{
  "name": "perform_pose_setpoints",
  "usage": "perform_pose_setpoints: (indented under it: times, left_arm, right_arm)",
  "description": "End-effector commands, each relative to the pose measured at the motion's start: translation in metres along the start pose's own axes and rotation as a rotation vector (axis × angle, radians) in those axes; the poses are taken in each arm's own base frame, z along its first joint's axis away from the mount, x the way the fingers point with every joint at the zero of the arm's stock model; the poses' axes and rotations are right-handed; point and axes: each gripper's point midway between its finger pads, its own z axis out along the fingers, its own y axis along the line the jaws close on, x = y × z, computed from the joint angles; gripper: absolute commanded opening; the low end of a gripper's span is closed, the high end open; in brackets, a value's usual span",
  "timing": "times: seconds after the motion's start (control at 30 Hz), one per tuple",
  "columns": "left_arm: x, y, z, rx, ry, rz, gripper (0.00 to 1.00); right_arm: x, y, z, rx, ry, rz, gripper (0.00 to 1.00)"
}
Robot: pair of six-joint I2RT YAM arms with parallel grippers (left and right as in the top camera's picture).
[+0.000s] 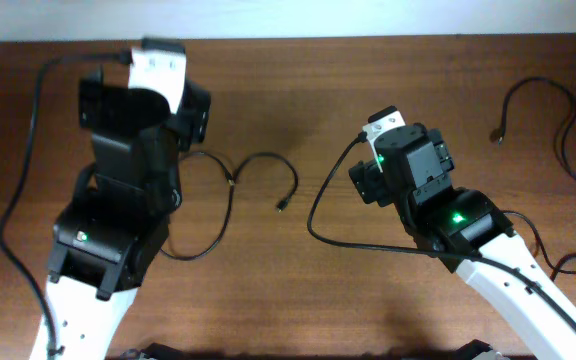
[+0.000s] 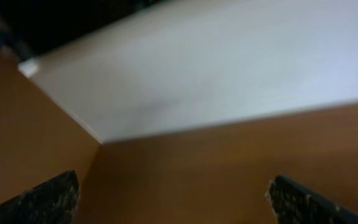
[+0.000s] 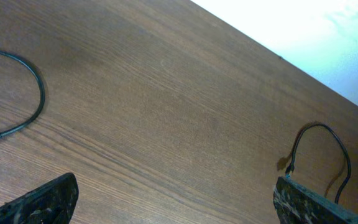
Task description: Untangle cables
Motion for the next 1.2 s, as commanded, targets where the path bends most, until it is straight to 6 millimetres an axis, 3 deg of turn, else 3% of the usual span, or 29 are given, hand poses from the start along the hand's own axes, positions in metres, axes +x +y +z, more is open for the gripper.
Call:
perform_pose_setpoints:
  times: [0.0, 0.07, 0.13, 0.2, 0.3, 0.47, 0.53, 0.63, 0.8, 1.0, 1.03, 1.1, 1.13, 1.17]
  left_arm:
    - [0.082, -0.023, 0.021, 0.039, 0.206, 0.027, 0.99]
    - [0.146, -0.047, 0.043, 0.094, 0.409, 0.007, 0.99]
    - [0.186, -0.075, 0.063, 0.182, 0.547, -0.013, 0.99]
    - [0.222, -0.140, 0.084, 0.430, 0.658, -0.004, 0.99]
    - [0.252, -0.183, 0.085, 0.650, 0.726, 0.079, 0.99]
    - [0.262, -0.193, 0.087, 0.705, 0.734, 0.114, 0.99]
    - [0.275, -0.175, 0.119, 0.429, 0.781, -0.032, 0.99]
    - [0.274, -0.176, 0.139, 0.332, 0.760, -0.156, 0.99]
    - [0.327, -0.199, 0.150, 0.325, 0.885, -0.166, 0.99]
    - [0.335, -0.221, 0.154, 0.399, 0.889, -0.194, 0.99]
    - [0.342, -0.233, 0.153, 0.419, 0.899, -0.178, 0.99]
    - [0.348, -0.243, 0.151, 0.432, 0.906, -0.160, 0.43]
    - [0.350, -0.246, 0.150, 0.436, 0.910, -0.154, 0.05]
    - [0.351, -0.250, 0.149, 0.442, 0.909, -0.148, 0.00]
  right_arm:
    - [-0.004, -0.002, -0.004, 0.004, -0.010, 0.026, 0.99]
    - [-0.004, 0.003, -0.004, -0.027, -0.011, 0.040, 0.99]
    - [-0.003, 0.006, -0.004, -0.045, -0.007, 0.038, 0.99]
    - [-0.001, 0.006, -0.004, -0.045, 0.000, 0.035, 0.99]
    - [0.001, 0.007, -0.004, -0.046, 0.009, 0.032, 0.99]
    - [0.006, 0.007, -0.004, -0.047, 0.030, 0.024, 0.99]
    - [0.006, 0.007, -0.004, -0.048, 0.030, 0.024, 0.99]
    - [0.007, 0.007, -0.004, -0.048, 0.033, 0.023, 0.99]
    - [0.007, 0.007, -0.004, -0.048, 0.034, 0.023, 0.99]
    - [0.009, 0.008, -0.004, -0.049, 0.043, 0.019, 0.99]
    - [0.010, 0.008, -0.004, -0.049, 0.044, 0.019, 0.99]
    - [0.010, 0.008, -0.004, -0.049, 0.044, 0.019, 0.99]
    - [0.010, 0.008, -0.004, -0.049, 0.047, 0.017, 0.99]
    - [0.012, 0.008, -0.004, -0.049, 0.052, 0.015, 0.99]
